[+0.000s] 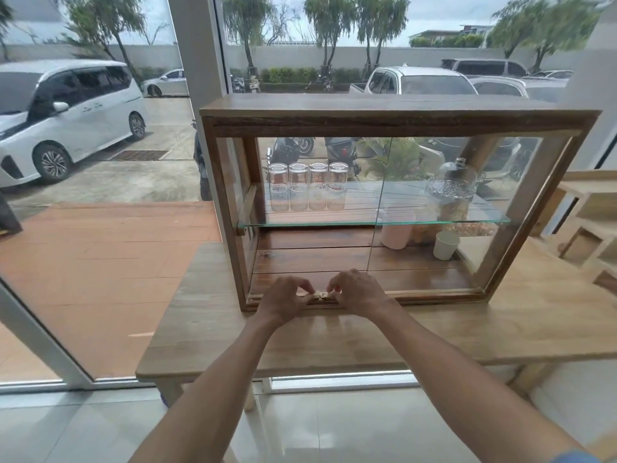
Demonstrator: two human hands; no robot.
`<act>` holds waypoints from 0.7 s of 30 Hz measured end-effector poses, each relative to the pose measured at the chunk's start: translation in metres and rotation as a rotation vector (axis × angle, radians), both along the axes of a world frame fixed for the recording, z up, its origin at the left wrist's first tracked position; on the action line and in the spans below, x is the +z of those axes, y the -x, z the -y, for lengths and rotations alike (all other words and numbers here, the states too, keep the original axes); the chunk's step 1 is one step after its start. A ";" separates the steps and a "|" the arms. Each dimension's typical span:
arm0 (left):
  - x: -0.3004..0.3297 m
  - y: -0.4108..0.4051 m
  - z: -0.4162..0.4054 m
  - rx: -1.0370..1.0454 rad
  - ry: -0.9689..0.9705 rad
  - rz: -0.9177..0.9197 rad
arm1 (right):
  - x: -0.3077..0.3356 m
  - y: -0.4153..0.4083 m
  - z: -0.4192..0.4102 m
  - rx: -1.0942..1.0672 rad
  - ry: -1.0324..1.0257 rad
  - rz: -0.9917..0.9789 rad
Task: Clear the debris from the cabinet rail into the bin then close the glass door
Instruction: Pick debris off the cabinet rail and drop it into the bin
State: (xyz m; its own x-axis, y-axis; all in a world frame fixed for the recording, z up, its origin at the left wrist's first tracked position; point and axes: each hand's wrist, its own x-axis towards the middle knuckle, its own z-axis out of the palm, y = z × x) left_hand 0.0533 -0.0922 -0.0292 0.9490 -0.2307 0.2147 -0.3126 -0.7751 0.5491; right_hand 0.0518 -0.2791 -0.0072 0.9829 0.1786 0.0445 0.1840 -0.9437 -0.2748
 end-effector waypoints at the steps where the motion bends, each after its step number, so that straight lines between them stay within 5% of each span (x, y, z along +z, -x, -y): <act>1: -0.001 0.000 0.001 -0.011 0.003 0.002 | 0.000 0.000 0.001 0.006 0.003 -0.003; 21: 0.004 -0.009 0.013 -0.090 -0.173 0.034 | 0.005 -0.002 0.004 0.048 -0.003 -0.002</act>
